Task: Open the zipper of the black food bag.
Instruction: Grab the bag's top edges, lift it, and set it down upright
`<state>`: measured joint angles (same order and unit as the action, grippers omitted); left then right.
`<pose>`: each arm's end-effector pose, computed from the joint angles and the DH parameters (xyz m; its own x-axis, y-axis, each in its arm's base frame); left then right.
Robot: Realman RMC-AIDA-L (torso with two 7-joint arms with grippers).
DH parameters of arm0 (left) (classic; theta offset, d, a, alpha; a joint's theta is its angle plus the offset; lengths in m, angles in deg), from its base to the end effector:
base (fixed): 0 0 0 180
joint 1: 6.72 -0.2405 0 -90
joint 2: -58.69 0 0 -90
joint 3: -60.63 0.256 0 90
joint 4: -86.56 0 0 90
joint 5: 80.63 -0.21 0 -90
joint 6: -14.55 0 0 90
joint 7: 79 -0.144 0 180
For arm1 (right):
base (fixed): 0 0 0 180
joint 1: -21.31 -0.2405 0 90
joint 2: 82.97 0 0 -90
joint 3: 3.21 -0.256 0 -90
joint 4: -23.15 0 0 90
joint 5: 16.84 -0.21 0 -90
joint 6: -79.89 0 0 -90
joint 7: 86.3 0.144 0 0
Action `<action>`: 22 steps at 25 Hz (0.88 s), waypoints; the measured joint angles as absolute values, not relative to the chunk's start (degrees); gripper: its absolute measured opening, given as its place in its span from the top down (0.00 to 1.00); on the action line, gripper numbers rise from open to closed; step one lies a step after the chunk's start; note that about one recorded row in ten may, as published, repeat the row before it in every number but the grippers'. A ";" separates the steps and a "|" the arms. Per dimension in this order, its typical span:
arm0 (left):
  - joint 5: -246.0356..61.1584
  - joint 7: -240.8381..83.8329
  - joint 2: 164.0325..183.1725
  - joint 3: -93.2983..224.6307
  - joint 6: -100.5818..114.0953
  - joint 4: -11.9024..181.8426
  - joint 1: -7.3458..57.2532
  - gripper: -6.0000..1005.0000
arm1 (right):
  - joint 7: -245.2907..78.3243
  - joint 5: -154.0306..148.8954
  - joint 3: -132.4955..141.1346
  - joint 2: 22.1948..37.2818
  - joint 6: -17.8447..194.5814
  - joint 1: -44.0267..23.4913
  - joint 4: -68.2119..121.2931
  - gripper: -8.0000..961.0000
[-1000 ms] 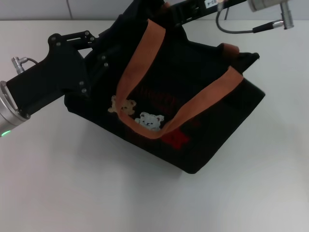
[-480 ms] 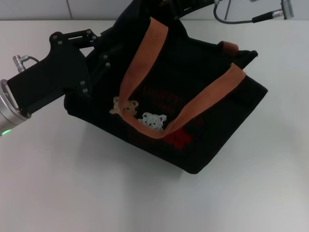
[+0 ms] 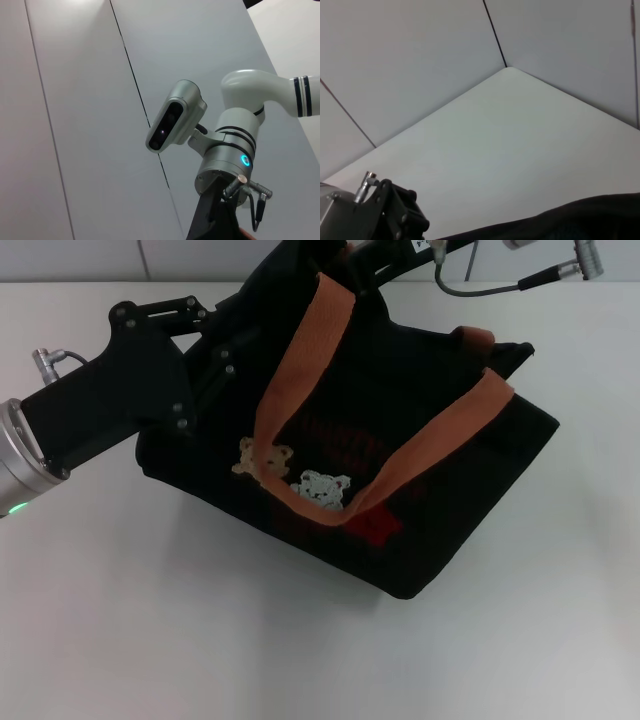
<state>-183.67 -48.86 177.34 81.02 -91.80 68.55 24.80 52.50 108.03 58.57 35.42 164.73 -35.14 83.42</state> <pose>-0.2387 0.3037 0.0134 0.5854 -0.3886 0.7115 0.1296 -0.8214 -0.5554 0.0459 0.4138 0.0048 0.8369 -0.5080 -0.2037 -0.5330 -0.8411 -0.0922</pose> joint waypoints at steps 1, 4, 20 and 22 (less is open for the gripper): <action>-183.72 -48.86 177.34 81.02 -91.79 68.57 24.96 0.81 | 52.51 108.05 58.78 35.44 164.77 -35.19 83.53 0.66; -183.75 -48.86 177.33 81.03 -91.80 68.58 25.01 0.81 | 52.53 108.43 59.79 35.55 164.25 -35.36 83.61 0.58; -183.48 -48.85 177.42 81.64 -91.85 68.48 25.14 0.81 | 51.27 111.10 62.36 36.11 166.37 -32.81 91.00 0.83; -183.46 -48.85 177.43 81.58 -91.87 68.53 25.15 0.81 | 50.50 109.84 61.95 36.00 167.27 -31.97 91.49 0.87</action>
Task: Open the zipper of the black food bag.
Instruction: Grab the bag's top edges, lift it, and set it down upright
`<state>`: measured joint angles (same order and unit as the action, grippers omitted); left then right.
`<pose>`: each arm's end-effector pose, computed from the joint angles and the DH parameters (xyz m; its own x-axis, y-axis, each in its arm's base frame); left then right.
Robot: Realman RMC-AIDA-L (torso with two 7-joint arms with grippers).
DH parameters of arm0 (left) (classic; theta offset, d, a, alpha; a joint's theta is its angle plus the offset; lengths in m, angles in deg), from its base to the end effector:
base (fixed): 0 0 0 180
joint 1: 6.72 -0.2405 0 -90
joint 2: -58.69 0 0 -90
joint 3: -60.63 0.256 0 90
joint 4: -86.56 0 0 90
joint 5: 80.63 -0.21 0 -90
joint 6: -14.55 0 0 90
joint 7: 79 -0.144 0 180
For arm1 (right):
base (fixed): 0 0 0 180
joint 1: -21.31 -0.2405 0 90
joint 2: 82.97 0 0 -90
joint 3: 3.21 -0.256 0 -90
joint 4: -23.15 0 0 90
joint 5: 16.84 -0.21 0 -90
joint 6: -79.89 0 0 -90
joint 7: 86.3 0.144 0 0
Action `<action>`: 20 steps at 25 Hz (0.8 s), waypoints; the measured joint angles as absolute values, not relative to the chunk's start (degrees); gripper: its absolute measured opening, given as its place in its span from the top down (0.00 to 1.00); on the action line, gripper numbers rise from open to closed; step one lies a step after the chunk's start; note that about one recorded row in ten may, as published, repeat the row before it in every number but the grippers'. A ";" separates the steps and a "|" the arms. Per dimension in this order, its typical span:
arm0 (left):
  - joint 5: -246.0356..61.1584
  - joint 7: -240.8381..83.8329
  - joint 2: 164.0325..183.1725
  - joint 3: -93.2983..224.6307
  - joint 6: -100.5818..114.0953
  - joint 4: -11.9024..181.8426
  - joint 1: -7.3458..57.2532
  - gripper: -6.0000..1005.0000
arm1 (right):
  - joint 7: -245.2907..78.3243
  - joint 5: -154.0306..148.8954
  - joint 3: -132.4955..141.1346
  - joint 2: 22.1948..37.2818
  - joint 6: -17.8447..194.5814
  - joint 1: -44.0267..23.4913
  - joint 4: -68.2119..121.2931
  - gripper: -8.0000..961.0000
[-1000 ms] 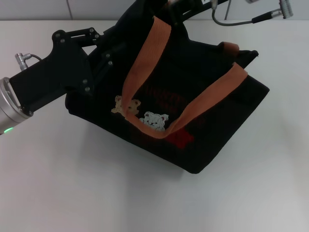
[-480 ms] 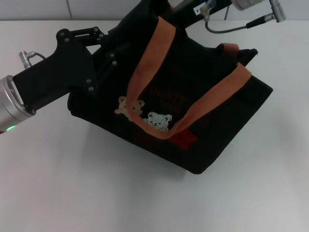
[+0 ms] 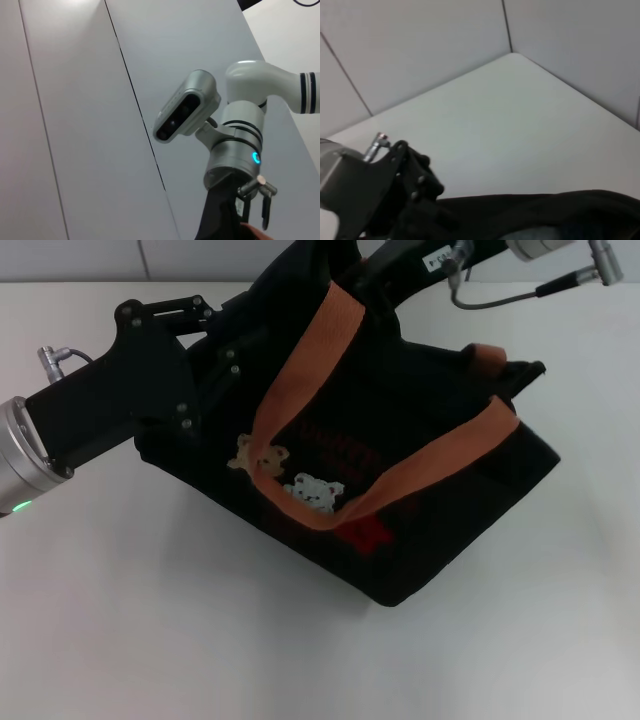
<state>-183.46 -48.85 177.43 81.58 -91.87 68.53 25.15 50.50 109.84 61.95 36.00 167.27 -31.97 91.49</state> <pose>-0.2360 0.3046 0.0122 0.5815 -0.3912 0.7133 0.1202 -0.8258 -0.5510 0.0456 0.3996 0.0098 0.9023 -0.4048 -0.1484 -0.4248 -0.8935 -0.1454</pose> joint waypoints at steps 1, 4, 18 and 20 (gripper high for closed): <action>-183.44 -48.85 177.43 81.54 -91.87 68.52 25.15 0.81 | 50.09 108.84 61.56 35.85 167.71 -31.43 91.78 0.90; -183.40 -48.85 177.43 81.47 -91.89 68.42 25.21 0.81 | 49.04 106.38 58.71 35.31 170.09 -28.79 94.42 0.95; -183.36 -50.12 177.43 81.38 -92.21 68.36 25.36 0.81 | 47.58 106.24 52.42 34.25 175.60 -23.92 97.85 0.99; -183.36 -50.18 177.43 81.35 -92.41 68.38 25.37 0.81 | 46.21 106.45 52.34 34.07 176.28 -23.82 97.80 0.99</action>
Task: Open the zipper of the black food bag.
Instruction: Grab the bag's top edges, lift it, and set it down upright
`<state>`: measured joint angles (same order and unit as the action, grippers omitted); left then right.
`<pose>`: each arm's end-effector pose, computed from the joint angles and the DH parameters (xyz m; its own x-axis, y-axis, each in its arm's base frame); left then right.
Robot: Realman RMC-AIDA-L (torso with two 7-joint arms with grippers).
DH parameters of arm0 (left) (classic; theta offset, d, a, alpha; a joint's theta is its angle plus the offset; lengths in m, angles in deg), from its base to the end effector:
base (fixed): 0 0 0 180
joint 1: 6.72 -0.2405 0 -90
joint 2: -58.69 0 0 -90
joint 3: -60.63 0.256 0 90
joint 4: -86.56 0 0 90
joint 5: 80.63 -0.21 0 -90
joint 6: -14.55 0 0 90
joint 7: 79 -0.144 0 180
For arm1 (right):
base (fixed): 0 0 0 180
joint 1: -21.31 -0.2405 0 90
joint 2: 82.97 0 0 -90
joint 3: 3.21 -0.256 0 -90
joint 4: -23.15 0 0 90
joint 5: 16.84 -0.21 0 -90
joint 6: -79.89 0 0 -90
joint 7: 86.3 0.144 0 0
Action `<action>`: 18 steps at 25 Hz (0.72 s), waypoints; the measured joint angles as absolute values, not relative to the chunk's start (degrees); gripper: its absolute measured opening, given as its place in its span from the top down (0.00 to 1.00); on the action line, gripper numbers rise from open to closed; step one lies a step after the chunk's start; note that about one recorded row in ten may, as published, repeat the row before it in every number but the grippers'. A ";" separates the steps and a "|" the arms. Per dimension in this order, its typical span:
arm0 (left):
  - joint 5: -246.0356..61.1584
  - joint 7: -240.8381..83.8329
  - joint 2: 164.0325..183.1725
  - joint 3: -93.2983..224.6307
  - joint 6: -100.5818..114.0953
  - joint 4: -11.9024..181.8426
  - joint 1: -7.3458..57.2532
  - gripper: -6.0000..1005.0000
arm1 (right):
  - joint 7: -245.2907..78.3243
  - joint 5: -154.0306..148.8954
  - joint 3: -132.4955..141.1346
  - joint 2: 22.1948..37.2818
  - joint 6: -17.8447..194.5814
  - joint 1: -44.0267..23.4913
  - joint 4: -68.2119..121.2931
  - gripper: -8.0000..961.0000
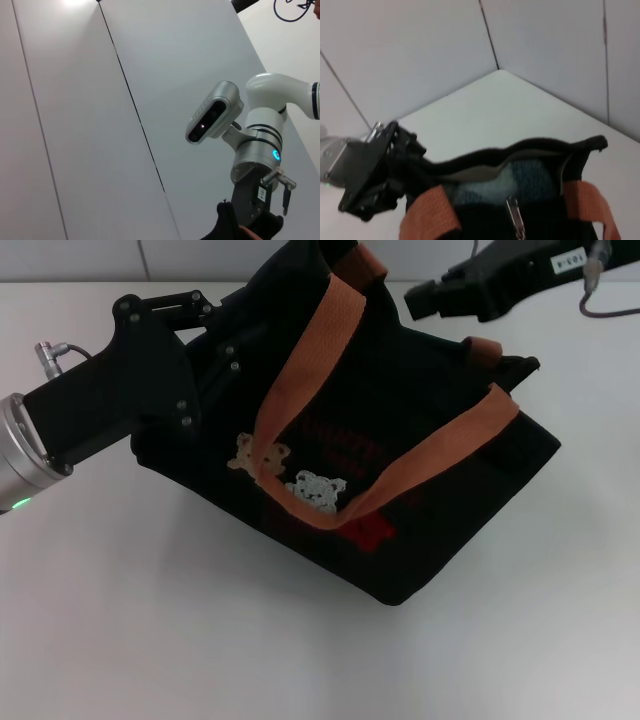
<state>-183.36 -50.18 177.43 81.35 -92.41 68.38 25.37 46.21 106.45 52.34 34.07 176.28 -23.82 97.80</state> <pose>-0.2342 0.3050 0.0138 0.5757 -0.4192 0.7020 0.1017 -0.8152 -0.5702 0.0941 0.3848 0.0623 0.8700 -0.4356 -0.2308 -0.4729 -0.8697 -0.1411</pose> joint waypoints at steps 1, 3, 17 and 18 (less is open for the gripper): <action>-183.36 -50.18 177.43 81.32 -92.45 68.36 25.37 0.81 | 45.74 106.61 52.31 34.04 176.46 -23.83 97.70 0.99; -183.36 -50.19 177.43 81.30 -92.48 68.30 25.37 0.81 | 45.54 106.76 51.99 34.00 176.33 -23.90 97.60 0.98; -183.36 -50.26 177.35 81.58 -92.68 68.10 26.63 0.81 | 45.01 106.98 51.15 33.16 174.77 -31.44 90.18 0.77; -183.36 -50.26 177.34 81.60 -92.67 68.10 26.73 0.81 | 44.89 107.21 51.38 33.12 174.34 -32.04 89.25 0.75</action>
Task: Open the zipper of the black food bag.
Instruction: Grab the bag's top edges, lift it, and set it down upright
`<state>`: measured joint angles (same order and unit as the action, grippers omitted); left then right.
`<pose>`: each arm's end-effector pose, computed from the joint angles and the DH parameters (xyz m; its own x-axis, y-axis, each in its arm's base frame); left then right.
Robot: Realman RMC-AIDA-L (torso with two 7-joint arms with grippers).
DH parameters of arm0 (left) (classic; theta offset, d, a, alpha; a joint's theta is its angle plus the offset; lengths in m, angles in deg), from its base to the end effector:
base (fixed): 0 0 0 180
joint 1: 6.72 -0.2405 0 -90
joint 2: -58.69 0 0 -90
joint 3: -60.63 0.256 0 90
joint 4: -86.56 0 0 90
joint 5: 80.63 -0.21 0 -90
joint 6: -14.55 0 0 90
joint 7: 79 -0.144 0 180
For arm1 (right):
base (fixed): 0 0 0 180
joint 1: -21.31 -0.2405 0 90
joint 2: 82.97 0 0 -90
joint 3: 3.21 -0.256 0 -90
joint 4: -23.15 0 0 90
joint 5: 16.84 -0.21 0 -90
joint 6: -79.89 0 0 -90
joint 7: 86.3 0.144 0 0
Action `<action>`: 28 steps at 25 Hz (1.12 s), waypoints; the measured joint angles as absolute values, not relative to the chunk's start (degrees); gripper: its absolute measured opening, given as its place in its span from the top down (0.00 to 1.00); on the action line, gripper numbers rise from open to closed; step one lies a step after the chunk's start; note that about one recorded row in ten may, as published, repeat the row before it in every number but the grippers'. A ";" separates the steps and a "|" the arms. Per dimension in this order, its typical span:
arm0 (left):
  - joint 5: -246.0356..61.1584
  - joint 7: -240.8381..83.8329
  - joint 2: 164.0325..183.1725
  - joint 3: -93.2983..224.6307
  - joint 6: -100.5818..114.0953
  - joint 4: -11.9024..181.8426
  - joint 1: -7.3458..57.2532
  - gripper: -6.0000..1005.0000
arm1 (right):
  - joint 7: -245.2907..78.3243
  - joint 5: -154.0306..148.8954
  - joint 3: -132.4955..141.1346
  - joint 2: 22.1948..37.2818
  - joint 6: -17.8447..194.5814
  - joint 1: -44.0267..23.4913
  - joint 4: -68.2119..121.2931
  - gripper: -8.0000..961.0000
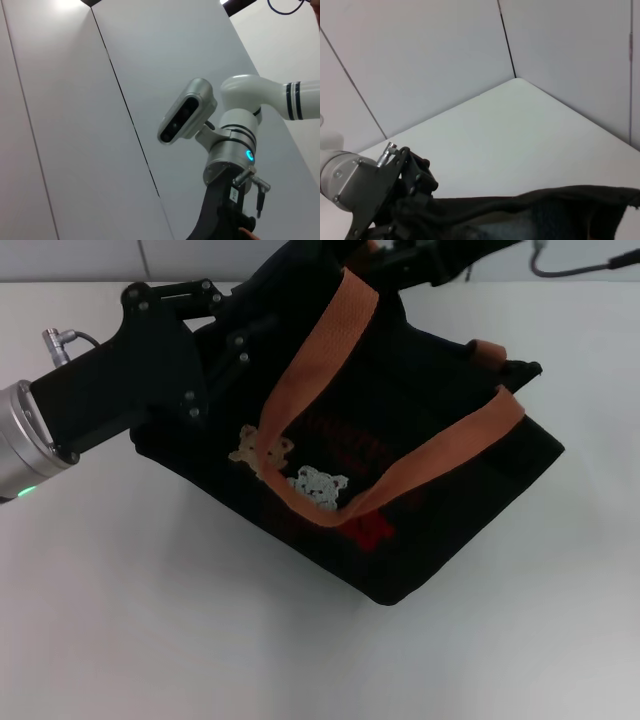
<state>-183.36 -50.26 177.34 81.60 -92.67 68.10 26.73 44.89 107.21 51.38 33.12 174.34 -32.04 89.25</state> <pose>-0.2267 0.3103 0.0148 0.5656 -0.4381 0.6987 0.0729 -0.8174 -0.5715 0.0642 0.4055 0.0507 0.8859 -0.4081 -0.2206 -0.4373 -0.8934 -0.1033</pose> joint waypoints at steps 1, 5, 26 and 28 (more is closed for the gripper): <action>-183.36 -50.26 177.34 81.64 -92.68 68.10 26.88 0.81 | 44.75 107.51 51.62 33.10 173.96 -32.58 88.46 0.74; -183.37 -50.26 177.34 81.65 -92.68 68.10 27.01 0.81 | 44.45 109.05 51.96 33.09 173.22 -34.87 85.16 0.70; -183.38 -50.26 177.34 81.64 -92.69 68.10 28.00 0.81 | 43.17 109.69 54.15 33.13 173.60 -36.15 82.53 0.56; -183.38 -50.26 177.34 81.63 -92.68 68.10 28.11 0.81 | 42.62 109.69 54.67 33.25 173.54 -36.17 82.57 0.55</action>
<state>-183.38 -50.26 177.34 81.63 -92.68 68.10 28.11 42.62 109.69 54.67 33.25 173.54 -36.17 82.57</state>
